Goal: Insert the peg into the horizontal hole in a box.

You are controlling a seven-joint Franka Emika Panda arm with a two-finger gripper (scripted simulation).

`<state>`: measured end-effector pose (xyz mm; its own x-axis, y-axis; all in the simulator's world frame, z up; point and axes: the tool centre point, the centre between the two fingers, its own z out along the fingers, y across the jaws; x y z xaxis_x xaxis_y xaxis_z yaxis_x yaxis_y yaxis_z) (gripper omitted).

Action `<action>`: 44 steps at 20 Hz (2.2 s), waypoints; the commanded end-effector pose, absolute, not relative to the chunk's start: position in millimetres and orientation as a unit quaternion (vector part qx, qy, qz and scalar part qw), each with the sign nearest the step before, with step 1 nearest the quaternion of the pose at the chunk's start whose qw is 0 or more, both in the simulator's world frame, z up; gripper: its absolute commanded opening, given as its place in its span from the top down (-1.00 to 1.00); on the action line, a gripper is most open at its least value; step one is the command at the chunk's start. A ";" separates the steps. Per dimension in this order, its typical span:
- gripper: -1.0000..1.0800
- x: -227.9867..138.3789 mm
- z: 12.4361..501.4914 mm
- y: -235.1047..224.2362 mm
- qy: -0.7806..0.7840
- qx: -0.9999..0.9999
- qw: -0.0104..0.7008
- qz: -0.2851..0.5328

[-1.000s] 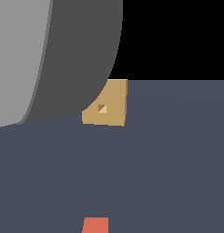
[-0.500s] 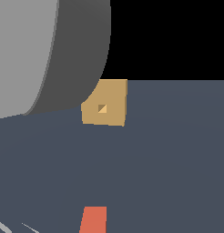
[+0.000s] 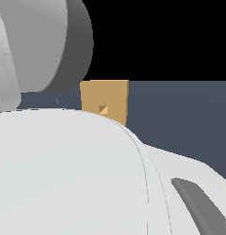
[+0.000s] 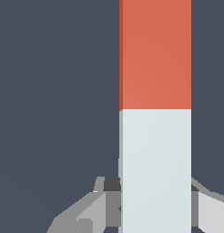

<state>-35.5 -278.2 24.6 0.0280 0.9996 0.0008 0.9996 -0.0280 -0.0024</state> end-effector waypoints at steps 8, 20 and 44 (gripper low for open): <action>1.00 -52.9 41.3 -179.5 -0.682 -0.732 0.000 0.000; 1.00 -67.3 62.0 -49.0 -0.660 -0.751 0.000 0.000; 1.00 -67.6 73.9 29.6 -0.647 -0.763 0.000 0.001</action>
<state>-68.0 29.5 73.5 0.1631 0.9866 -0.0007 0.9866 -0.1631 -0.0026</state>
